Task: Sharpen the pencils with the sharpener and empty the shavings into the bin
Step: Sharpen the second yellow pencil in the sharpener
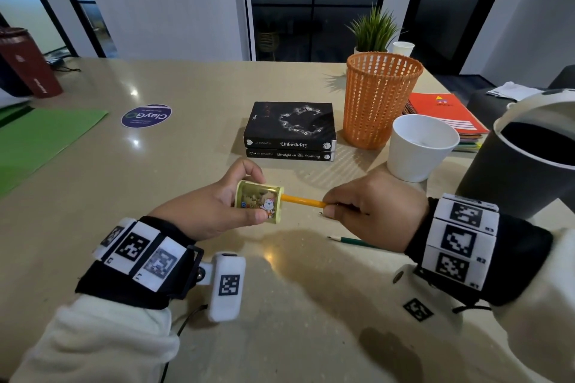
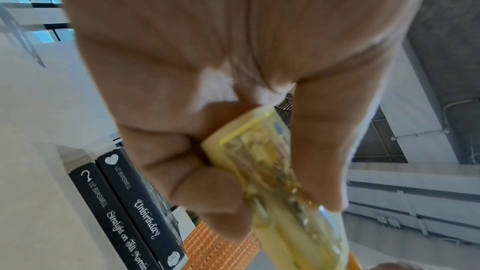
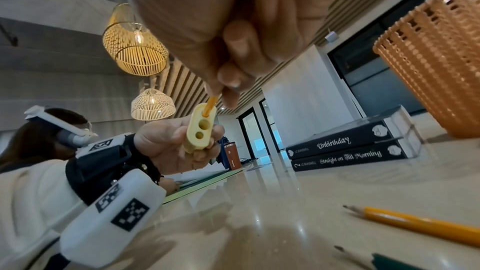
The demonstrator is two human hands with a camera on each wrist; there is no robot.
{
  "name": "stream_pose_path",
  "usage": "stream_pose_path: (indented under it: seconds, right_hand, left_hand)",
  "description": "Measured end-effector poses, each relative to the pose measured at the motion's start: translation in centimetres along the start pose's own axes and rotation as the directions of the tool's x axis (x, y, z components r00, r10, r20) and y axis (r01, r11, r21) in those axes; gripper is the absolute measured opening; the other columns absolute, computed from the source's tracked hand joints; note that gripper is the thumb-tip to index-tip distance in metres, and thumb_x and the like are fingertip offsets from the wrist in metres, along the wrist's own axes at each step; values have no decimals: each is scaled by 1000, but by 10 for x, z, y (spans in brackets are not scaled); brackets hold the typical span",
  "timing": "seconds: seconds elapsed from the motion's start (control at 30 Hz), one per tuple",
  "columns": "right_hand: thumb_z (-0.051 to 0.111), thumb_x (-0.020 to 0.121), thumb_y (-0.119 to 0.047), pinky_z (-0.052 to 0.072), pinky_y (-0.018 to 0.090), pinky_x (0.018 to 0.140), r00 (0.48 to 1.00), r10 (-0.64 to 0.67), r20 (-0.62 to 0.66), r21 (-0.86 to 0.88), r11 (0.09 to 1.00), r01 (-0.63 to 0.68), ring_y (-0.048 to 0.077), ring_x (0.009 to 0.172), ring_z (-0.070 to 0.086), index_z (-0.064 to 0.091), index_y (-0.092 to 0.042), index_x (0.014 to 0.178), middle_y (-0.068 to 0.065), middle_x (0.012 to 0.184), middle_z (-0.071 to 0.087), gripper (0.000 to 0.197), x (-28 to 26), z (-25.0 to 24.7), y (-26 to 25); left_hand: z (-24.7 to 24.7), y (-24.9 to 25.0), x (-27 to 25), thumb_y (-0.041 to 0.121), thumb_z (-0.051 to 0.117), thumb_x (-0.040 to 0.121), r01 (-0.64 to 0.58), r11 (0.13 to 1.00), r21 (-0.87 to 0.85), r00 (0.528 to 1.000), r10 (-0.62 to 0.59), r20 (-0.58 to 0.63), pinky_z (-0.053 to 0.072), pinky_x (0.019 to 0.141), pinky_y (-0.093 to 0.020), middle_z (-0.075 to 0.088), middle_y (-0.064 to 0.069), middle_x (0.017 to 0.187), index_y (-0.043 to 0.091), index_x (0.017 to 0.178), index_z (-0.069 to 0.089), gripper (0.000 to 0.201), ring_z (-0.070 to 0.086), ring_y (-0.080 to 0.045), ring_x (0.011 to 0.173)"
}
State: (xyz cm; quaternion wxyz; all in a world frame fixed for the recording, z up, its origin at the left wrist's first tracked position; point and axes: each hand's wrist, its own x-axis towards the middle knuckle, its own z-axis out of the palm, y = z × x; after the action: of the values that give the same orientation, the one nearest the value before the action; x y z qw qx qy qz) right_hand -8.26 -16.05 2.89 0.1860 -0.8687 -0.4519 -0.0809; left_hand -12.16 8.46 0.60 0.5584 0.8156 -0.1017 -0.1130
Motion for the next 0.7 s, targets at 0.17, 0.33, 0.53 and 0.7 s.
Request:
stream_pose_path:
  seconds: [0.17, 0.33, 0.53, 0.7]
  right_hand:
    - [59, 88, -22, 36, 7, 50, 994, 92, 67, 68, 993, -97, 9, 62, 47, 72, -16, 86, 1, 61, 65, 14, -1, -1, 0]
    - [50, 92, -25, 36, 10, 53, 965, 188, 184, 109, 972, -210, 5, 54, 49, 69, -21, 85, -8, 55, 54, 20, 1, -4, -1]
    - [42, 95, -25, 36, 21, 58, 954, 189, 231, 15, 980, -198, 11, 67, 49, 66, -20, 93, -4, 72, 58, 25, 3, -4, 1]
    - [47, 93, -24, 29, 17, 48, 985, 139, 97, -25, 990, -137, 11, 57, 43, 65, -17, 90, -11, 60, 52, 20, -1, -1, 8]
  left_hand:
    - [-1, 0, 1, 20, 71, 75, -24, 1000, 4, 1000, 24, 8, 42, 60, -13, 55, 10, 78, 41, 89, 40, 40, 52, 4, 64]
    - [0, 1, 2, 35, 70, 62, -51, 999, -3, 999, 51, 8, 44, 72, -26, 57, 11, 81, 44, 84, 45, 35, 55, -9, 75]
    - [1, 1, 4, 38, 70, 62, -32, 999, -8, 999, 32, 17, 43, 69, -28, 61, 15, 75, 44, 89, 46, 37, 54, -8, 72]
    - [-1, 1, 6, 25, 68, 74, -14, 993, -116, 997, 5, -71, 48, 63, -20, 63, 6, 81, 35, 95, 47, 32, 58, -8, 65]
